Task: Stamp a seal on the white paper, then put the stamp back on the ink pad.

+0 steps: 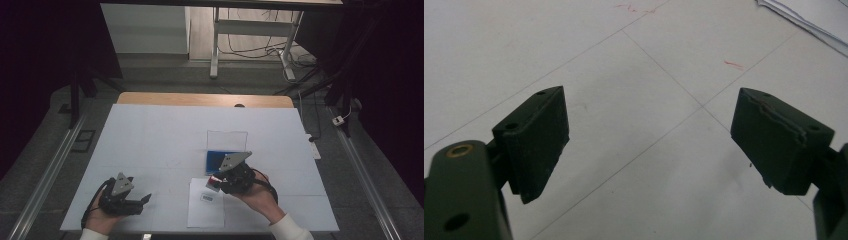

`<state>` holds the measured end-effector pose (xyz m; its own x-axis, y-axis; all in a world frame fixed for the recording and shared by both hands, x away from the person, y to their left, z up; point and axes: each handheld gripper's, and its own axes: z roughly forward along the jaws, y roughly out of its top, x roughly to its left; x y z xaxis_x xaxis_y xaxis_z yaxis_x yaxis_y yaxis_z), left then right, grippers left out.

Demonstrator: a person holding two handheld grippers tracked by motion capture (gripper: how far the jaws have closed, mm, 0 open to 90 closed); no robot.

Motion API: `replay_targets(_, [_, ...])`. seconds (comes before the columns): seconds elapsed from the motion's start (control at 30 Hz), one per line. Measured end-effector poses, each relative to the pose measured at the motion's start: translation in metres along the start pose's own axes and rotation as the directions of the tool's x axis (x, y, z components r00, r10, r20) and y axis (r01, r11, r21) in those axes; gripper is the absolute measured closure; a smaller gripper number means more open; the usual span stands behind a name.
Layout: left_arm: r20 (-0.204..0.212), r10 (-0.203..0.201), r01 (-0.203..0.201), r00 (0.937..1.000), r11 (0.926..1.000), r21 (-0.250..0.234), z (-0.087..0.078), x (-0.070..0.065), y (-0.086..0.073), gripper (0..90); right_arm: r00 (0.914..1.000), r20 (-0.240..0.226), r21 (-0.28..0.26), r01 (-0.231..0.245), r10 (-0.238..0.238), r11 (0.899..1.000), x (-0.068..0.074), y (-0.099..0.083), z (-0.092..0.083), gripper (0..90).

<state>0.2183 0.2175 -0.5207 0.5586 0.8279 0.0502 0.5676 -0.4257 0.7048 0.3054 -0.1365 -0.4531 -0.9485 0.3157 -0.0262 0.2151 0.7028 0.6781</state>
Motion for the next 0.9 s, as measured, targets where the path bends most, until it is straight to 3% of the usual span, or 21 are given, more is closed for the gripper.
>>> replay_targets(0.17, [-0.001,-0.001,0.001,1.0000,1.0000,-0.001,0.000,0.000,0.000,15.8,0.9997,0.025,-0.020,-0.002,0.002,1.000,-0.004,0.000,-0.009,69.6])
replay_targets(0.5, [-0.003,0.000,0.000,1.0000,1.0000,-0.002,0.000,0.000,0.000,15.8,0.9948,0.089,-0.065,-0.044,0.050,0.997,-0.020,-0.004,-0.026,69.6])
replay_targets(0.9, [0.003,0.006,-0.006,1.0000,1.0000,0.000,0.001,-0.002,0.002,15.8,0.9817,0.169,-0.037,-0.082,0.087,0.996,-0.046,-0.009,-0.018,69.6])
